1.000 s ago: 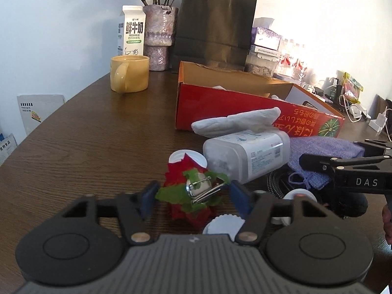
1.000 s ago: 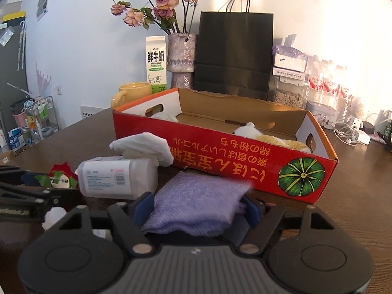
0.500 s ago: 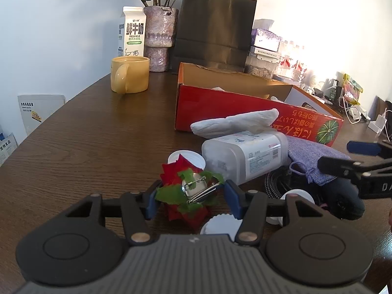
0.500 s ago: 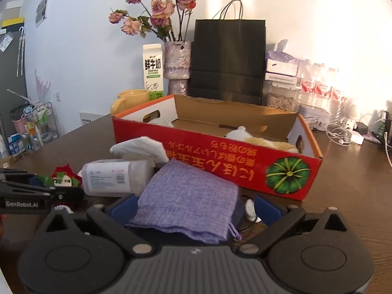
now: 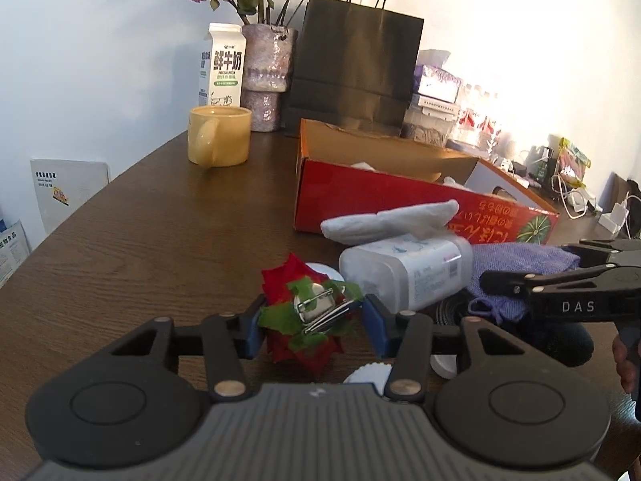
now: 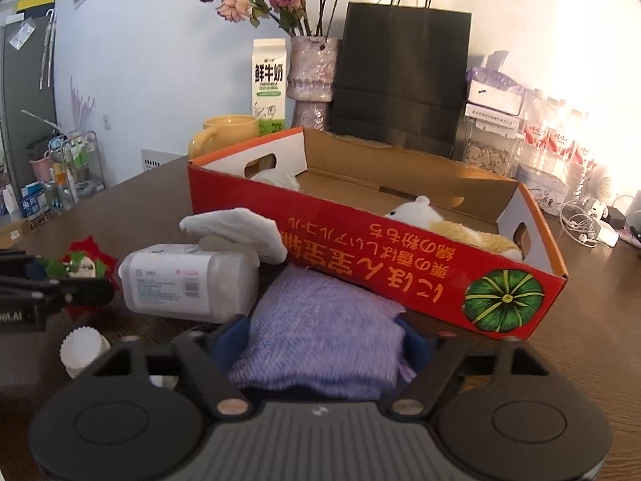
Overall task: Organize objects
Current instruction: 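Lift the purple cloth with the right tool while the left tool lifts the red flower toward the box, then release the purple cloth into the box with the right tool while the left tool drops the flower, then grasp the dark blue pouch with the right tool while the left tool grasps a white bottle cap, then carry the blue pouch to the box with the right tool while the left tool carries the cap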
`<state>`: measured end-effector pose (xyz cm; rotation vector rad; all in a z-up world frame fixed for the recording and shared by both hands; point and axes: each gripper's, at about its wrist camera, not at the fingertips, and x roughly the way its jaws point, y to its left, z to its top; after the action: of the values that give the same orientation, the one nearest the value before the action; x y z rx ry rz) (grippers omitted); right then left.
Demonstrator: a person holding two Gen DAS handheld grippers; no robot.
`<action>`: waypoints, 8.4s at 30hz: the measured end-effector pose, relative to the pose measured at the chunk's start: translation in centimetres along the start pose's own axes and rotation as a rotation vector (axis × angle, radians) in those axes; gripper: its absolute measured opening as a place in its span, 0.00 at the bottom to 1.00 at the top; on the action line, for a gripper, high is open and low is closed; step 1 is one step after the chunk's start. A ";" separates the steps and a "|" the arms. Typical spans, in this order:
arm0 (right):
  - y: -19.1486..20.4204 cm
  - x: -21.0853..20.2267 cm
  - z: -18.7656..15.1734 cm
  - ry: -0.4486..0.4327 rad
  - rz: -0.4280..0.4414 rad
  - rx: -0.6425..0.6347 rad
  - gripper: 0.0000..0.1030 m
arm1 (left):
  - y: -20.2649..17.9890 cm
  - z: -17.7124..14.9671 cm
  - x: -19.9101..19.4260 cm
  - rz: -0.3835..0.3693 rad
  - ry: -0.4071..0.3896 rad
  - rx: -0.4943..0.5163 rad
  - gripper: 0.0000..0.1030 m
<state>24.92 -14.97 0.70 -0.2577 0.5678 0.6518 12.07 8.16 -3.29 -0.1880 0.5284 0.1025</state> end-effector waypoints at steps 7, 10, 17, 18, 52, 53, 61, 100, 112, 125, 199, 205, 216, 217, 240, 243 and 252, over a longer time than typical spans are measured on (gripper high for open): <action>-0.3 -1.4 -0.4 -0.050 -0.007 -0.015 0.41 | -0.3 0.0 -0.1 -0.018 0.002 0.004 0.49; -0.4 -2.4 -0.6 -0.092 -0.001 -0.008 0.34 | -0.3 0.1 -0.2 -0.015 -0.001 0.005 0.49; -1.2 -3.5 -0.6 -0.156 0.022 0.043 0.27 | -1.0 0.2 -0.6 -0.020 -0.008 0.019 0.50; -1.2 -3.6 -0.6 -0.159 0.025 0.047 0.25 | -1.1 0.3 -0.7 -0.020 -0.009 0.021 0.50; -4.1 -4.4 5.9 -0.397 0.035 0.053 0.13 | -7.1 10.2 1.9 -0.139 -0.203 0.063 0.50; -4.3 -4.0 6.2 -0.399 0.031 0.054 0.13 | -7.2 10.5 2.3 -0.141 -0.204 0.059 0.50; -6.1 0.2 8.8 -0.396 0.015 0.076 0.13 | -7.3 13.4 6.8 -0.148 -0.203 0.035 0.49; -9.6 10.2 9.2 -0.173 -0.061 0.136 1.00 | -5.8 15.3 15.8 -0.035 -0.079 -0.008 1.00; -8.9 8.5 9.5 -0.188 -0.063 0.118 1.00 | -6.4 15.4 13.5 -0.057 -0.126 0.007 1.00; -6.9 4.5 8.2 -0.201 -0.053 0.105 1.00 | -5.6 13.8 9.1 -0.030 -0.136 0.007 1.00; -0.9 -2.5 -3.4 0.066 -0.090 0.238 1.00 | -2.4 -1.7 -1.4 -0.060 0.015 0.109 0.40; -1.4 -1.6 -3.6 0.085 -0.070 0.303 1.00 | -1.9 -1.6 -1.2 -0.070 0.012 0.090 0.40; -2.0 -1.8 -3.5 0.034 -0.012 0.350 0.73 | -1.0 -1.6 -1.0 -0.074 0.009 0.054 0.40; -2.1 -1.9 -3.6 0.032 -0.008 0.356 0.72 | -0.9 -1.6 -1.0 -0.074 0.007 0.052 0.40; -3.6 -5.1 -4.3 -0.062 0.035 0.357 0.62 | -2.1 0.6 -2.4 -0.076 -0.061 0.070 0.40; -3.7 -5.6 -4.1 -0.078 0.040 0.348 0.62 | -2.4 1.0 -2.5 -0.072 -0.071 0.072 0.40; -4.0 -6.6 -3.4 -0.125 0.052 0.324 0.62 | -3.2 2.2 -2.5 -0.083 -0.093 0.084 0.40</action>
<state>21.75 -22.68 1.84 0.1011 0.5526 0.6116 11.45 5.30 0.31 -0.1223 0.4309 0.0080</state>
